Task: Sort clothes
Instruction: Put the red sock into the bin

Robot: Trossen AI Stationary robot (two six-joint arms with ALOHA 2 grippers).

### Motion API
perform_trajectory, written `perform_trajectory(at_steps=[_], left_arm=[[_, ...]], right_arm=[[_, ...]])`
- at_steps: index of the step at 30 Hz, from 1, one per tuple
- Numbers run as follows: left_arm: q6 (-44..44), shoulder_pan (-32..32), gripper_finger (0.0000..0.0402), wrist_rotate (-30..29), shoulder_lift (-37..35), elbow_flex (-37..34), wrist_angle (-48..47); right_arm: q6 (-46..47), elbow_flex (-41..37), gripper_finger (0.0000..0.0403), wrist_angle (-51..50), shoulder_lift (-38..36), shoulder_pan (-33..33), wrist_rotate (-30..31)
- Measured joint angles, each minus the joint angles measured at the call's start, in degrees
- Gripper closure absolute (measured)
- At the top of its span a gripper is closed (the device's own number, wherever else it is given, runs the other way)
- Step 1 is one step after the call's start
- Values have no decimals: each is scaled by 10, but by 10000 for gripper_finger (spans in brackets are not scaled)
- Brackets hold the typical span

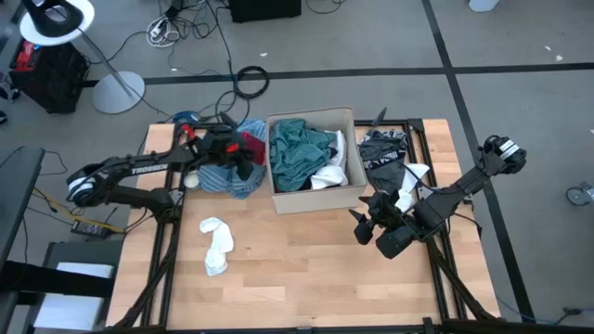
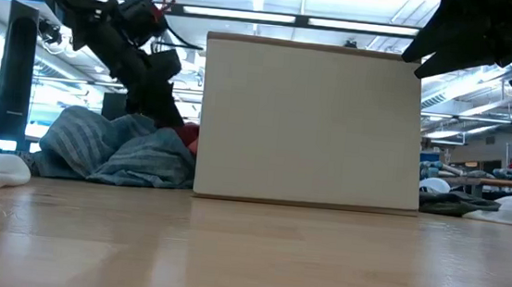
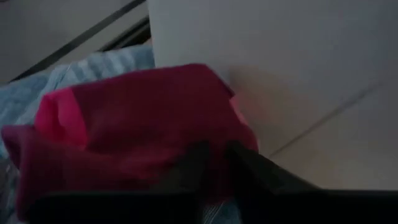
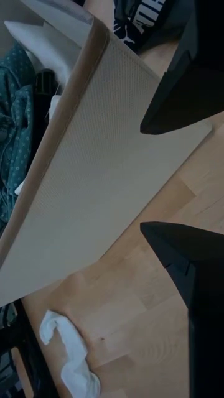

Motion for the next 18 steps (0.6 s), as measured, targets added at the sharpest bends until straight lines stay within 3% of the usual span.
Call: perform_trajectory(at_steps=[3,12,18], left_arm=[[2,-1,391,7,-22,0,1],[3,-8,400,9,-172,91,-150],[32,-12,400,-2,-184,96,-190]], right_arm=[[0,0,160,0,0,0,0],[-6,0,162,-3,0,12,0],[-6,0,163,-5,0,20,19]])
